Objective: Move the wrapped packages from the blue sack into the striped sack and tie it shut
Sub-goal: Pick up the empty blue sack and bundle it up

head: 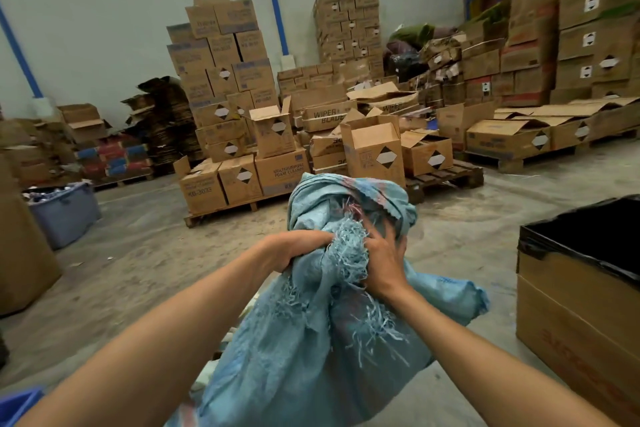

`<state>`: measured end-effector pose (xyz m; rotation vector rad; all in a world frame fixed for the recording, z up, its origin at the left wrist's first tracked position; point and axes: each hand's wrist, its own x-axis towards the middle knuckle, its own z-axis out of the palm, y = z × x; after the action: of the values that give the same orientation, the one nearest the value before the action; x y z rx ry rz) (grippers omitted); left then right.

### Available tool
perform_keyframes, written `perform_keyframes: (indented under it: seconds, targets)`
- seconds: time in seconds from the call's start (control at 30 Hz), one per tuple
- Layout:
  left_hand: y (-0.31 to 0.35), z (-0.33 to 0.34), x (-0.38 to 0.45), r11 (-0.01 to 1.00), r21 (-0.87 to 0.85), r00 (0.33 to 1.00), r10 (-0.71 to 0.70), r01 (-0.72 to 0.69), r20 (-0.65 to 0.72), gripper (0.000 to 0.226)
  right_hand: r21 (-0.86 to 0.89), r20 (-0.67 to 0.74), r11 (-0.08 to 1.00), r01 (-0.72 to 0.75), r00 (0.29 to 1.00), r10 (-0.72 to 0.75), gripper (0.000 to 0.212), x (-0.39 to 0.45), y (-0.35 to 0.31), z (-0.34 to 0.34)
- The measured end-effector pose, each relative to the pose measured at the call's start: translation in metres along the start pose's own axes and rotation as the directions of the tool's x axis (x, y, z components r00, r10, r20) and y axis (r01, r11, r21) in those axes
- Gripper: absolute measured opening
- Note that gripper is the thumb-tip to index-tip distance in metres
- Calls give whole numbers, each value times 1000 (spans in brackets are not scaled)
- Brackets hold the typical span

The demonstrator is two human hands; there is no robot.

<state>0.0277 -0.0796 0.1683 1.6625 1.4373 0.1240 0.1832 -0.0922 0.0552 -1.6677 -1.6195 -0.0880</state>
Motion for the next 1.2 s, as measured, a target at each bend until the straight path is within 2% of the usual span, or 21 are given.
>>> perform_keyframes:
  seconds: [0.13,0.2,0.23,0.3,0.33,0.37,0.4,0.47,0.53,0.6,0.63,0.67,0.73,0.8,0.83,0.93,1.0,1.07,1.13,1.2]
  targets:
    - [3,-8,-5,998,54,998,18,-22,67,64,184,-15,983,-24,1000,27,8,-18,4,-6]
    - [5,-10,-8,996,54,996,79,-77,-44,77,237,-53,970,-59,996,74,5,-21,8,-5]
    - [4,-10,-9,989,85,975,136,-123,-176,81,255,-68,964,-73,993,93,4,-21,10,-5]
    - [-4,-8,-10,934,194,828,357,-302,-432,106,279,-95,951,-136,981,168,9,-21,16,-5]
    - [-10,-6,-9,873,285,758,486,-395,-436,121,298,-118,938,-177,968,220,13,-21,18,-7]
    - [-17,-2,-9,804,396,718,583,-443,-380,132,328,-141,920,-215,952,273,16,-19,21,-9]
    - [-26,5,-4,743,510,711,629,-433,-313,140,381,-142,886,-264,930,338,19,-18,22,-12]
    - [-44,26,1,677,668,764,595,-307,-251,153,527,-88,769,-363,876,474,23,-16,18,-21]
    - [-61,47,12,691,689,803,529,-219,-276,159,650,11,616,-445,816,579,30,-12,13,-23]
    - [-76,58,26,728,662,820,482,-179,-308,162,763,114,464,-449,801,588,36,-9,8,-19]
    - [-81,60,30,732,650,804,504,-203,-317,162,813,188,361,-457,792,581,32,-8,7,-16]
    - [-85,60,35,738,615,770,553,-277,-317,160,856,301,203,-475,778,551,25,-7,5,-17]
    - [-89,60,36,745,467,679,649,-476,-343,150,828,535,-85,-554,736,415,11,-9,-1,-19]
    - [-88,57,33,748,336,642,664,-572,-384,143,749,660,-175,-639,698,278,11,-10,-4,-21]
    - [-89,55,34,749,311,641,662,-585,-387,136,729,684,-193,-656,699,207,12,-10,-7,-20]
    - [-88,53,35,750,312,610,658,-584,-441,103,701,707,-215,-680,701,91,39,-10,-15,-17]
    - [-89,52,35,765,300,600,636,-569,-484,90,690,714,-244,-681,697,74,34,-10,-18,-16]
    - [-90,51,37,794,291,616,601,-534,-510,79,692,716,-215,-689,694,78,33,-10,-17,-16]
    - [-92,51,39,812,328,614,580,-482,-535,71,703,710,-104,-703,689,143,37,-10,-14,-22]
    - [-92,47,42,860,307,628,508,-409,-590,69,715,635,123,-689,713,299,46,-10,-5,-29]
